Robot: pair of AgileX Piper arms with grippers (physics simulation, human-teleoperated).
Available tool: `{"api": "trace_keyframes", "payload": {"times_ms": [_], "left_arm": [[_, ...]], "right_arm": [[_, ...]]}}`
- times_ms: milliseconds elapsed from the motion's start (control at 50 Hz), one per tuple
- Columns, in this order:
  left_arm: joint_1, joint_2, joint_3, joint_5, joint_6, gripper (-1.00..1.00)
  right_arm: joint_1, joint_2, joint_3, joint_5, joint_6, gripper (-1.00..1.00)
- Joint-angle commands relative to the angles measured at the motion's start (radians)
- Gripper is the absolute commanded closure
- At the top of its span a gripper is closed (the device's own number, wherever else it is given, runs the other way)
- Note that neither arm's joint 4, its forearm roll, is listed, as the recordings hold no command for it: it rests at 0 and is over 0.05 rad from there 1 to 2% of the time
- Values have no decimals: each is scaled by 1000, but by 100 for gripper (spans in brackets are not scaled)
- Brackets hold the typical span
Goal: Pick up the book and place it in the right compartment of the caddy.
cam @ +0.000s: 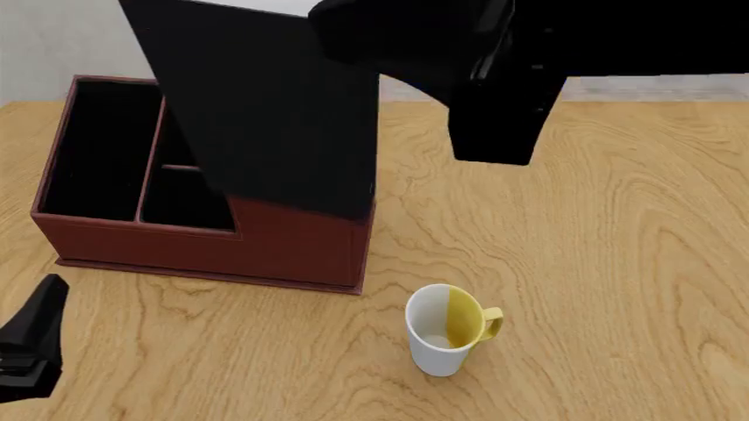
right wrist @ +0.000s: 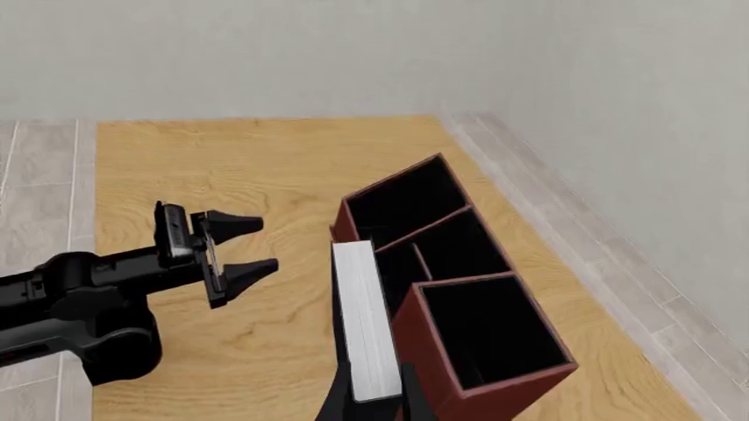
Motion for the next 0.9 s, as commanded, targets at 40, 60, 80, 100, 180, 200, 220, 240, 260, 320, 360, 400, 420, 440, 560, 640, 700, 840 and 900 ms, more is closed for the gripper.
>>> {"api": "trace_keyframes", "payload": {"times_ms": [40,60,80,100,180,200,220,240,260,320,360,400,420,440,560,640,700,840,900], "left_arm": [[-36,0,0,4,7,-100],[-36,0,0,4,7,-100],[-38,0,0,5,8,-100],[-40,0,0,6,9,-100],[-61,0,0,15,16,-100],[-63,0,0,16,18,-100],[-69,0,0,19,19,-100],[-73,0,0,20,21,-100],[-73,0,0,20,21,-100],[-83,0,0,22,26,-100],[-92,0,-3,24,33,-100],[-101,0,-8,30,37,-100],[-104,0,-12,34,40,-100],[-106,0,-16,38,40,-100],[-132,0,-40,67,61,-100],[-147,0,-36,71,72,-100],[-160,0,-46,87,80,-100],[-193,0,-73,126,104,-100],[-196,0,-94,144,107,-100]], "right_arm": [[21,29,-160,89,4,100],[21,29,-160,89,4,100],[22,33,-174,97,3,100],[24,37,-189,106,4,100],[24,53,-252,141,-5,100],[21,56,-262,147,-10,100],[24,60,-279,157,-8,100],[23,63,-293,163,-2,100],[23,63,-293,163,-2,100],[16,69,-322,178,-6,100],[9,74,-339,186,-8,100],[0,79,-356,191,-9,100],[-3,83,-364,192,-6,100],[-9,86,-371,193,-4,100],[-28,107,-405,193,10,100],[-34,128,-427,187,26,100],[-34,135,-424,173,36,100],[-26,145,-402,139,51,100],[-25,154,-398,124,60,100]]}}
